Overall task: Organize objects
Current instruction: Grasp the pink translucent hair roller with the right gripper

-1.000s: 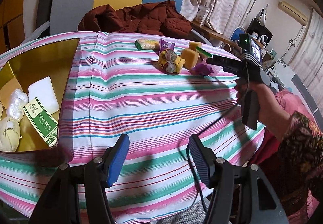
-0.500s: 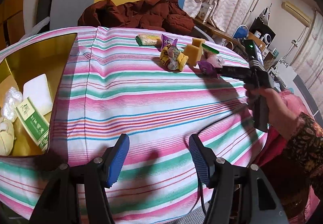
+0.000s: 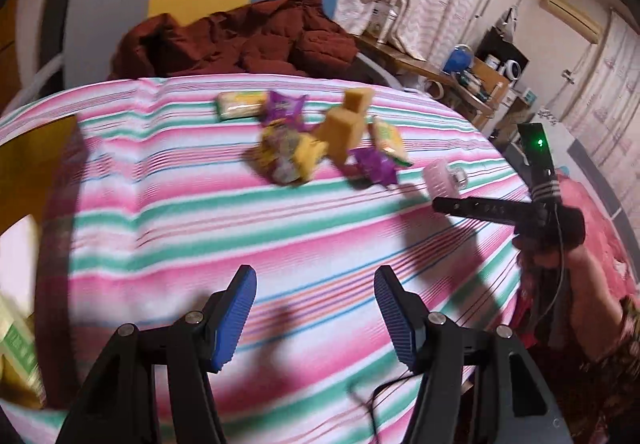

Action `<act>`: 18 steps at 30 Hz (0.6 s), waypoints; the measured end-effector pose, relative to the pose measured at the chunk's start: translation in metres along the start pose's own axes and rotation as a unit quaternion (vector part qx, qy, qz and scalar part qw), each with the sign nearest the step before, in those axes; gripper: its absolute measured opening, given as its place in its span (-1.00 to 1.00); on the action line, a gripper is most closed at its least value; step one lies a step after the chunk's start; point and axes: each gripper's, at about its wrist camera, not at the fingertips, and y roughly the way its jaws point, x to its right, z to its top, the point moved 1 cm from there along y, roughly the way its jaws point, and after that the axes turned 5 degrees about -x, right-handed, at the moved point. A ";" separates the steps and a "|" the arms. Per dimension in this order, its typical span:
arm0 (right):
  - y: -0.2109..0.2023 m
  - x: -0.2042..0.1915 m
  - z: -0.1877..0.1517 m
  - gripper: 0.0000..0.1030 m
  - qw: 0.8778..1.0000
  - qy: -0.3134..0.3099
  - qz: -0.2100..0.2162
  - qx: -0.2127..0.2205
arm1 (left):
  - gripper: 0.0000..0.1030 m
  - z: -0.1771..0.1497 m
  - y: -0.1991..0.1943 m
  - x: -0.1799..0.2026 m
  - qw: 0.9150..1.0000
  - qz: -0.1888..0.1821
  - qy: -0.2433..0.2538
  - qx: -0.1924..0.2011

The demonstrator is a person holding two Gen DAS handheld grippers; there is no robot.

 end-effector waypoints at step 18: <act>0.000 0.027 0.008 -0.30 0.998 0.032 -0.044 -0.023 | 0.38 0.094 0.136 0.052 0.994 -0.042 -0.077 -0.069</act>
